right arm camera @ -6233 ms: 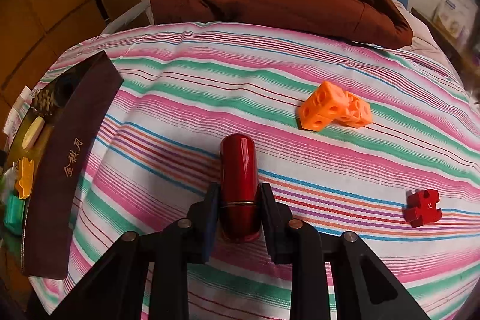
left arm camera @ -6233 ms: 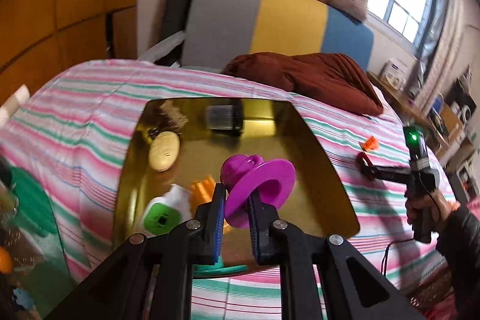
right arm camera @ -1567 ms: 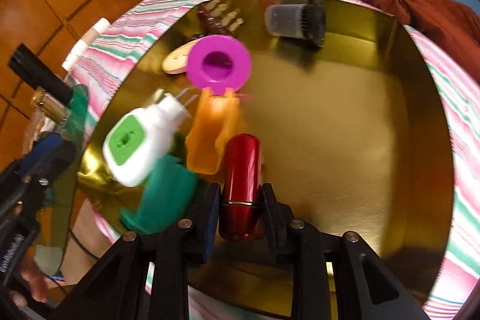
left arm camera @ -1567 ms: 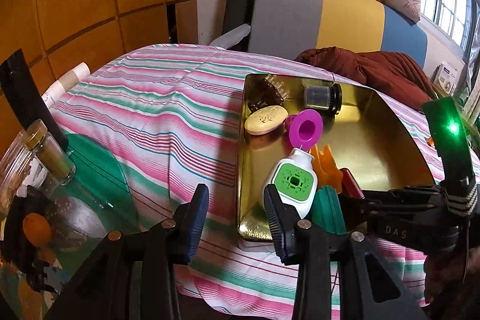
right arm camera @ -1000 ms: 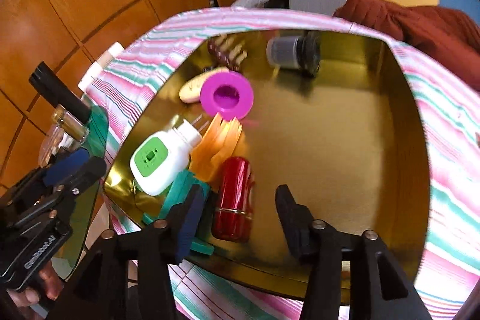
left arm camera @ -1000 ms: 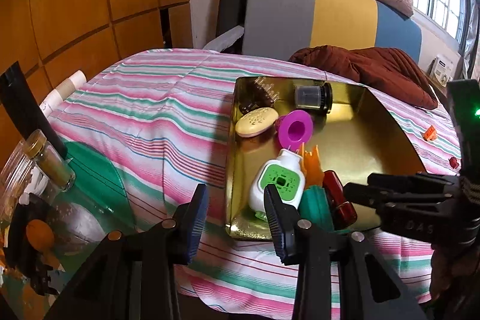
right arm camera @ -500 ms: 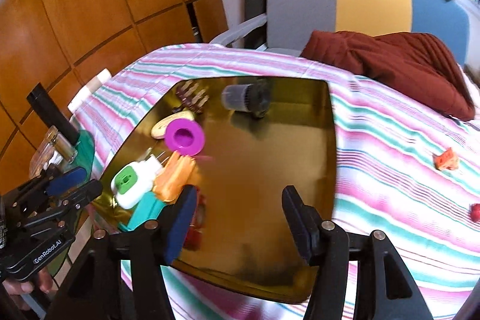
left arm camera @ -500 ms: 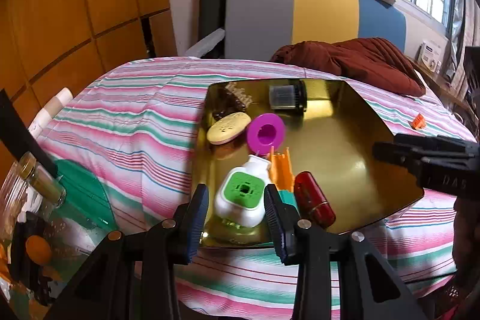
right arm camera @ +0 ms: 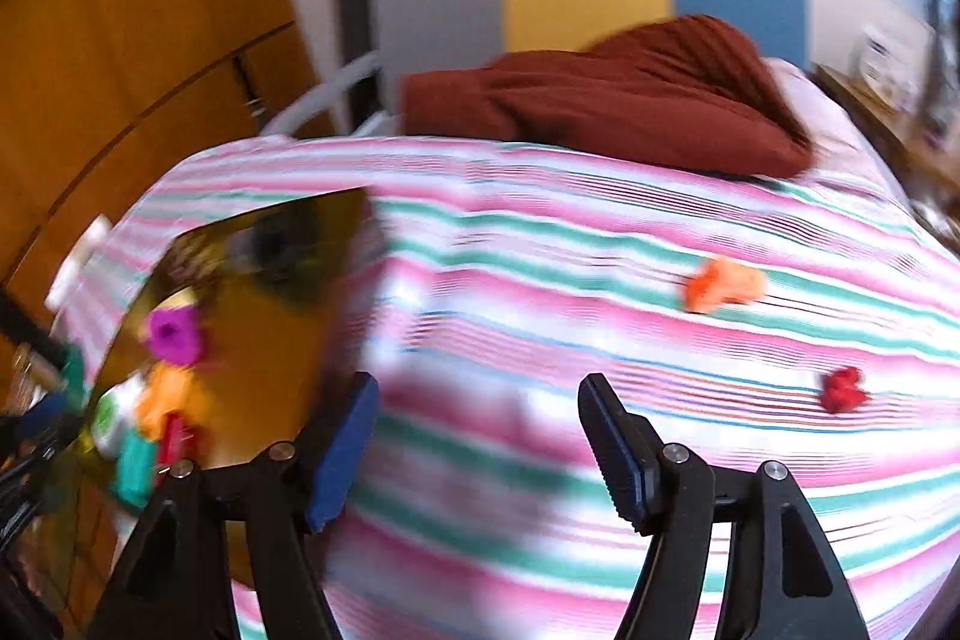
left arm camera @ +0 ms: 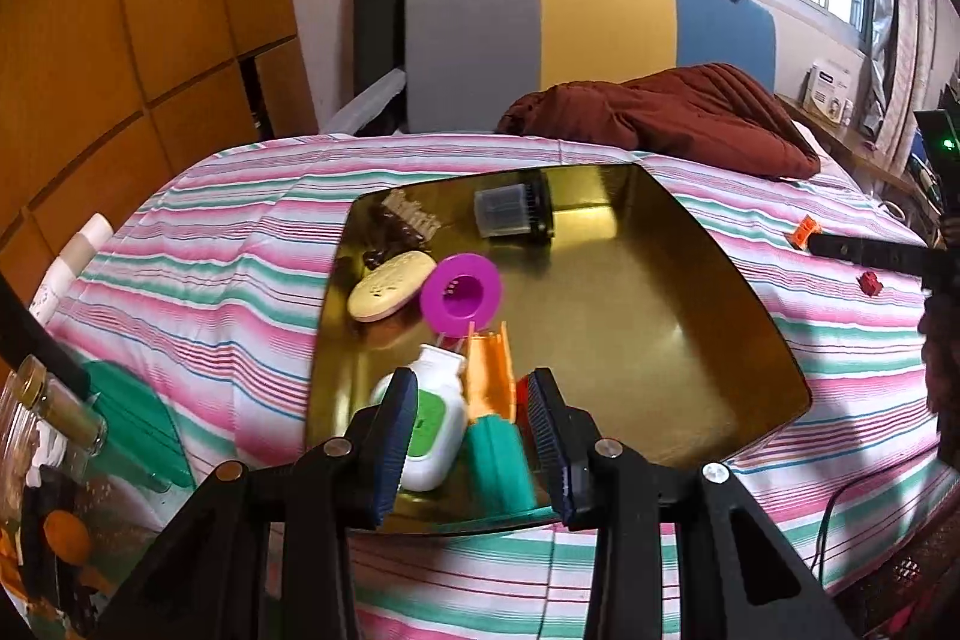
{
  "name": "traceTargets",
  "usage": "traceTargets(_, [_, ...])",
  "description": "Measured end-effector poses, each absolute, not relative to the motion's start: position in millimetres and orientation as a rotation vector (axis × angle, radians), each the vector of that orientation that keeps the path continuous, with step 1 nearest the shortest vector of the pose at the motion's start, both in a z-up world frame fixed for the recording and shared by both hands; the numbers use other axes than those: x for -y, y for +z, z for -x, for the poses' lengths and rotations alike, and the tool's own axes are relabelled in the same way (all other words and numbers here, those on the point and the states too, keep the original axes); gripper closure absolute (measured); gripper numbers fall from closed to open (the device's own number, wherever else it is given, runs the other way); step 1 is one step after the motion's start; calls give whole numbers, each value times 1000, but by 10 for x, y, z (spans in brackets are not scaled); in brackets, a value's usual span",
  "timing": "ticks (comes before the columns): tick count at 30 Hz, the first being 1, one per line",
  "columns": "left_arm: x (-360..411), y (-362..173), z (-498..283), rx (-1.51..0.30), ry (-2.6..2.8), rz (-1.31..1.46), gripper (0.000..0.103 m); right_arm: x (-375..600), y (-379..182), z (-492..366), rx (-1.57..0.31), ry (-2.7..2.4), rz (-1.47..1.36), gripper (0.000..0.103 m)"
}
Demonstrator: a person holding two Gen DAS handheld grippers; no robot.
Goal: Organize rigid objects
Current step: 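Move both tools back to the orange block and red puzzle piece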
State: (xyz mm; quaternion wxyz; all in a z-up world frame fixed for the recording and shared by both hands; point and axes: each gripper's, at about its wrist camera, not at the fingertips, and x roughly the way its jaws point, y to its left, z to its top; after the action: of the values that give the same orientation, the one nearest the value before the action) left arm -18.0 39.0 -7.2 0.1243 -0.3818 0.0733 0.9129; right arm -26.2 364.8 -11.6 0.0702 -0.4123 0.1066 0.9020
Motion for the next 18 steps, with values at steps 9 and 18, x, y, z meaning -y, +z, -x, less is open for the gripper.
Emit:
traceTargets(9, [-395, -126, 209, -183, 2667, 1147, 65, -5410, -233, -128, -630, 2368, 933, 28])
traceTargets(18, [-737, -24, 251, -197, 2606, 1129, 65, -6093, -537, -416, -975, 2157, 863, 30])
